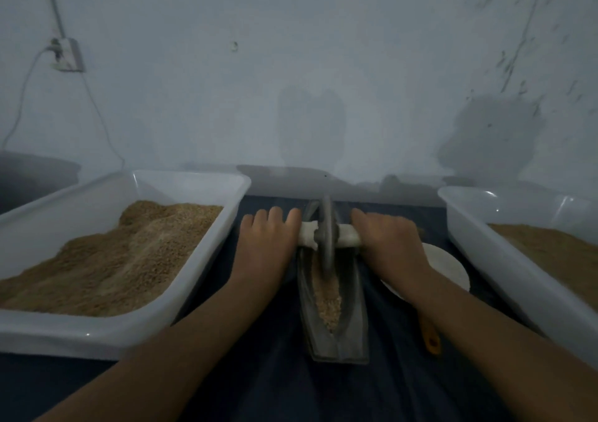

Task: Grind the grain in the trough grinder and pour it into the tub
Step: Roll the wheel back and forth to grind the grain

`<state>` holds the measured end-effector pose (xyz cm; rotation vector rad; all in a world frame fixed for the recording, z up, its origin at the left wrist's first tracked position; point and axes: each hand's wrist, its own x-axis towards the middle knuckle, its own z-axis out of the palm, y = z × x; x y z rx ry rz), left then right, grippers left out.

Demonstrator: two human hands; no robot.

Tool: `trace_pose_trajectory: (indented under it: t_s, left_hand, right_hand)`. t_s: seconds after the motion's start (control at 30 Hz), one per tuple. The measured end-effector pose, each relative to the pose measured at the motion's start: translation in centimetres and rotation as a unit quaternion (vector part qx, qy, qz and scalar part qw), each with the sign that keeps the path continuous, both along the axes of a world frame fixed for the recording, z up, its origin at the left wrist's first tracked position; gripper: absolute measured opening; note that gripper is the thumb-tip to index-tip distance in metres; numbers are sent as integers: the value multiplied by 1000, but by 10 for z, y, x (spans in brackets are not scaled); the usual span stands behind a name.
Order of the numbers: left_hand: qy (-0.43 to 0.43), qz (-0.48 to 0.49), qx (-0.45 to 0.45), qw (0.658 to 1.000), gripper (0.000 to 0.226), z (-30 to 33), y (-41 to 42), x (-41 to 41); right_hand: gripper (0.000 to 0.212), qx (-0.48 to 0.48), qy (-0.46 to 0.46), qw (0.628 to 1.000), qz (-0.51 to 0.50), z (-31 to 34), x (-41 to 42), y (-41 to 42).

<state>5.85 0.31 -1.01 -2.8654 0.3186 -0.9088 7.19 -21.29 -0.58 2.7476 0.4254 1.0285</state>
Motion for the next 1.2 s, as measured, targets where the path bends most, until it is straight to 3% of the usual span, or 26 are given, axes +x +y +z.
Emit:
trace_pose_trajectory:
  t_s: [0.1,0.2,0.37,0.47,0.53,0.73,0.87,0.97,1.13,1.2]
  left_hand:
    - [-55,-66,45,995,23,-14,18,-29]
    - [-86,-81,59,991,21,-20,25,-39]
    - [-18,-8,24,1000,37,-5,7,6]
    - [3,20,-21,1000,24,4,-1,35]
    - [6,26,-42,999,21,2,-2,38]
    - [1,-53,12,999,46,-10,20,-17]
    - [-96,-67,56,992,18,-16,20,-37]
    - [-55,-38,37,997,25,-10,9,-16]
    - [7,15,-26,1000,27,10,-6,34]
    - [20,21,-40,999,26,8,-5,39]
  right_hand:
    - [22,-2,-94,994,51,-16,-34,-4]
    - [18,-22,-125,990,64,-23,-39,-13]
    - [31,-23,-43,999,19,-4,5,-6]
    - [27,-23,52,997,-47,12,32,5]
    - [22,-17,63,996,-60,15,37,10]
    - [23,-21,-42,999,19,-5,-27,1]
    - [21,-29,-90,994,48,-26,-47,-14]
    - [37,-13,-40,999,24,-19,-27,-13]
    - [26,29,119,989,-81,16,33,9]
    - [22,36,120,988,-93,18,41,14]
